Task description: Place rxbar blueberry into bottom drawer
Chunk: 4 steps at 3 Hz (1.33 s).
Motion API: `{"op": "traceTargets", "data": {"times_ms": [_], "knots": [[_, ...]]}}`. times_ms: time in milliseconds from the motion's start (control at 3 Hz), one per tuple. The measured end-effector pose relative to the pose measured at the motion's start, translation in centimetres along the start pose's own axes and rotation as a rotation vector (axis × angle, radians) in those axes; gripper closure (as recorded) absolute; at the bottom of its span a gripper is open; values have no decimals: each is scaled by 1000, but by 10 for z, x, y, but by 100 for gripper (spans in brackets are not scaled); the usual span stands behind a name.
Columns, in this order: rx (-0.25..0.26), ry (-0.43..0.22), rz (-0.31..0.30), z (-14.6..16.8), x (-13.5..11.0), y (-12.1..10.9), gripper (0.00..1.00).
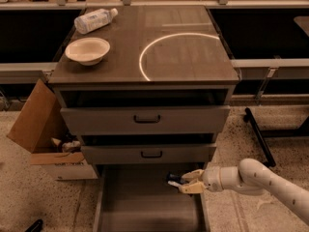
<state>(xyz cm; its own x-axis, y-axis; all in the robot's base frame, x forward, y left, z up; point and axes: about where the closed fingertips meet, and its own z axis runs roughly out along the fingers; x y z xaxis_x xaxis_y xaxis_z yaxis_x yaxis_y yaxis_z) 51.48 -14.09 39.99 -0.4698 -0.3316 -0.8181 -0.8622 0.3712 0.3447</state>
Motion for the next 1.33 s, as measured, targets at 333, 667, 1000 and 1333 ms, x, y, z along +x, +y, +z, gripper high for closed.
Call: {"op": "traceTargets", "data": {"times_ms": [333,667,1000,1333], "knots": [[-2,13,7,8,6,-2,100],[-15,20,-16,30,24,-10,100],[-27,23,-29,56,49,-19,100],[-43,40,-5,80,71,-31,81]]}}
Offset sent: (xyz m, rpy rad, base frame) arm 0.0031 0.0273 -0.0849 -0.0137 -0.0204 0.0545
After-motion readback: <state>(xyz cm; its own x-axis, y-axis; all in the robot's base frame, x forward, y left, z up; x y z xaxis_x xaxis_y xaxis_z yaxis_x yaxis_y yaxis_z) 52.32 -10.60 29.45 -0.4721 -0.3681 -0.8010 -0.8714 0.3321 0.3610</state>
